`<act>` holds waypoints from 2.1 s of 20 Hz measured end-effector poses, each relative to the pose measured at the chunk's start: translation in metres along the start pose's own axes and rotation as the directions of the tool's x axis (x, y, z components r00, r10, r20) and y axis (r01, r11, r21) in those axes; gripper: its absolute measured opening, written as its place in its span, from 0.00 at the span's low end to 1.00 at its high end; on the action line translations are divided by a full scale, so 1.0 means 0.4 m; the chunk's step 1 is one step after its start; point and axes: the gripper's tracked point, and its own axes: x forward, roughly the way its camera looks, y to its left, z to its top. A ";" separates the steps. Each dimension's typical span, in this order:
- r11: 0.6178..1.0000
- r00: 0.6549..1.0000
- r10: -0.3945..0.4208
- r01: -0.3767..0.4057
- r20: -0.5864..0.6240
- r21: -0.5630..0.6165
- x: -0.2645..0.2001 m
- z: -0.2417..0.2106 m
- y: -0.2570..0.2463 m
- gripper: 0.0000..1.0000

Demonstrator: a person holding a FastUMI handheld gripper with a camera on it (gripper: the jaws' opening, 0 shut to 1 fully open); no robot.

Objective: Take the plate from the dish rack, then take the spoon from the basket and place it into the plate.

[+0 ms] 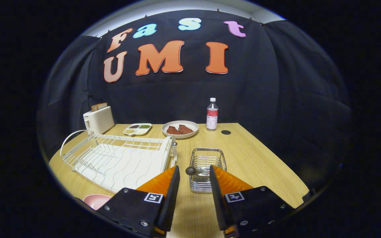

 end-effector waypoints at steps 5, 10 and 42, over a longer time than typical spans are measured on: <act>0.998 0.998 -0.028 0.030 0.049 -0.046 0.025 0.005 -0.001 0.34; 0.997 0.995 -0.042 0.048 0.094 -0.060 0.022 0.029 0.000 0.11; 0.795 0.774 0.605 -0.579 0.186 -0.178 -0.407 0.150 0.441 0.09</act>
